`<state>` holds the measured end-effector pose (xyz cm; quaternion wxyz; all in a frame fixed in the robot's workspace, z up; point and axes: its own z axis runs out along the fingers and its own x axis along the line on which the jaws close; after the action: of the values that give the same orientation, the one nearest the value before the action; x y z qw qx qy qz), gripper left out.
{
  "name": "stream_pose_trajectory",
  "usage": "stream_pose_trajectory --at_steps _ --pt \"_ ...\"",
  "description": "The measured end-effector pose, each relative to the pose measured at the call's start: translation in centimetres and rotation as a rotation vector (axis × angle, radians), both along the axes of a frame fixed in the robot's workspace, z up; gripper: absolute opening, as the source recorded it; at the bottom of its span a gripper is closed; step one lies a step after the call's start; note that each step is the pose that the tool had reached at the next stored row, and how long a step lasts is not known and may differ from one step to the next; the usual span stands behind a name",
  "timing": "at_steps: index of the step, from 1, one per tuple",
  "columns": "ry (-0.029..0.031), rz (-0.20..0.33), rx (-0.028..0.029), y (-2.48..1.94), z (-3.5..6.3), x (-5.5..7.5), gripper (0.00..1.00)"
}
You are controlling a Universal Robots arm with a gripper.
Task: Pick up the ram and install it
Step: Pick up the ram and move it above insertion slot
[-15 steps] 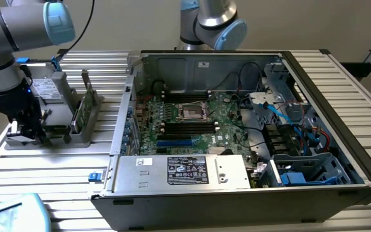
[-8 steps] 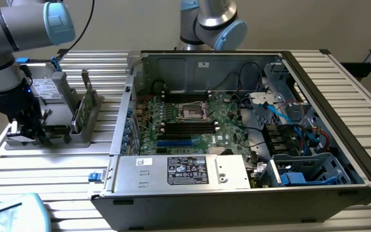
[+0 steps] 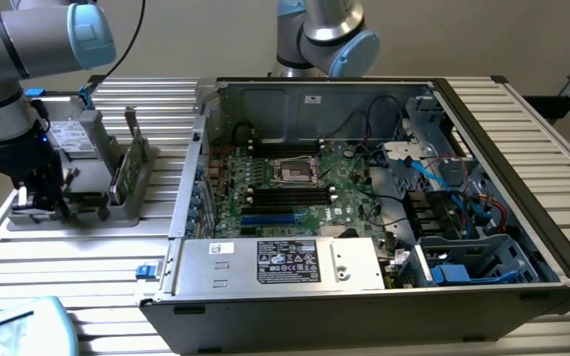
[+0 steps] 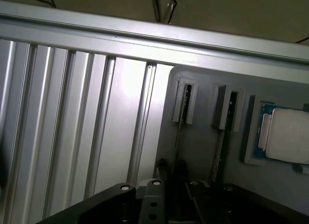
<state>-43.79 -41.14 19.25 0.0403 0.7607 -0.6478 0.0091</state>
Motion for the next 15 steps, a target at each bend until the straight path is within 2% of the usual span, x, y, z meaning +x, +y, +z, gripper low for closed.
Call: stream_pose_trajectory --at_steps 6,15 --pt "0.0002 0.000 -0.0060 0.00 -0.01 0.00 0.15" --pt "-0.0001 -0.001 -0.0066 0.00 -0.04 0.01 0.15"
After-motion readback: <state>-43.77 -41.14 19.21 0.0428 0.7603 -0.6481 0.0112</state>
